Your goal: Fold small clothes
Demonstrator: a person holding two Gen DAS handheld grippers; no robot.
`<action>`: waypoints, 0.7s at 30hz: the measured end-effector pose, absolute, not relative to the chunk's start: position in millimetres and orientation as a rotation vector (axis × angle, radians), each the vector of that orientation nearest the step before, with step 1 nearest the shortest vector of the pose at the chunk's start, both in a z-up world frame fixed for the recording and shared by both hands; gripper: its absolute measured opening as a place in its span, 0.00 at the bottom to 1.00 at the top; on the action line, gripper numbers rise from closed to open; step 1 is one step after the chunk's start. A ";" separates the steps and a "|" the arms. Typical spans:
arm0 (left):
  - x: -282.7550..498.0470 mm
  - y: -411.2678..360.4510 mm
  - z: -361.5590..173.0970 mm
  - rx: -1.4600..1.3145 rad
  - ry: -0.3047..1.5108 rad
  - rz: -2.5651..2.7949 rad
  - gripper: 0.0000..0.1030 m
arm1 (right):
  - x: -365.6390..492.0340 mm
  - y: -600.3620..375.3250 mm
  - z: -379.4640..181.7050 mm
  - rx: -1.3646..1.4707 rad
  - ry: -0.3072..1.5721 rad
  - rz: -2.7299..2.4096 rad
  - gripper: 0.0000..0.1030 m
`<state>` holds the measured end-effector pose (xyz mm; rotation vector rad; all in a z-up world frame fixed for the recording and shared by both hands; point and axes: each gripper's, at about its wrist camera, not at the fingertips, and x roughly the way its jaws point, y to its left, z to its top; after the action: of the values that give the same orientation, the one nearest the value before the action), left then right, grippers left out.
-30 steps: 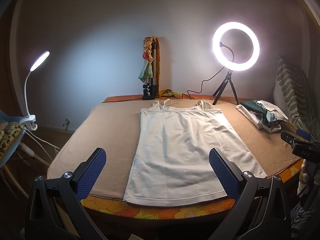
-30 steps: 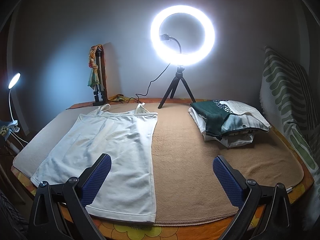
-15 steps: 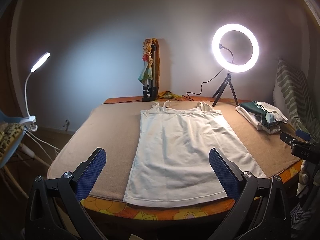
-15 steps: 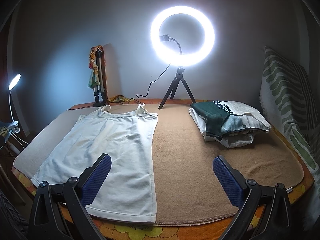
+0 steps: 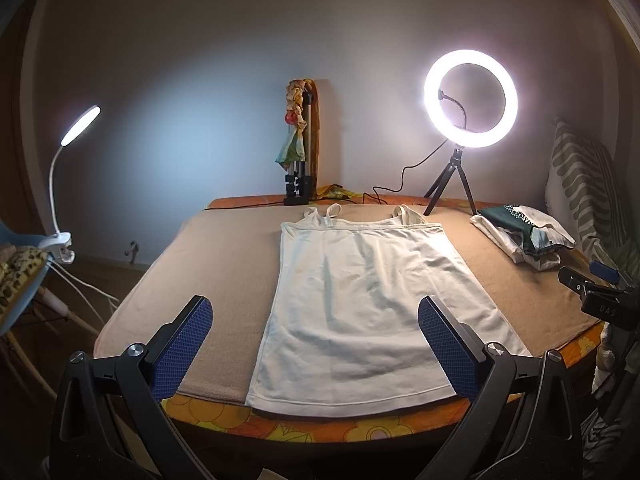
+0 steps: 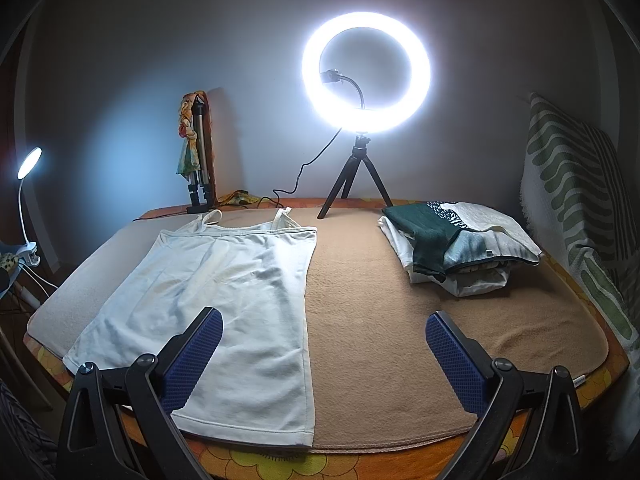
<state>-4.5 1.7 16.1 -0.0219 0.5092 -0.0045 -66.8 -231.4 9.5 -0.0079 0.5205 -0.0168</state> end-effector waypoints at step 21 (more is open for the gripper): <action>-3.9 1.6 15.6 -0.022 0.506 -0.007 0.99 | -66.7 -232.2 8.7 -0.006 0.519 -0.017 1.00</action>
<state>-3.9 1.6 15.6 -0.0218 0.5064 -0.0067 -66.7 -232.2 8.7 -0.0064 0.5192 -0.0169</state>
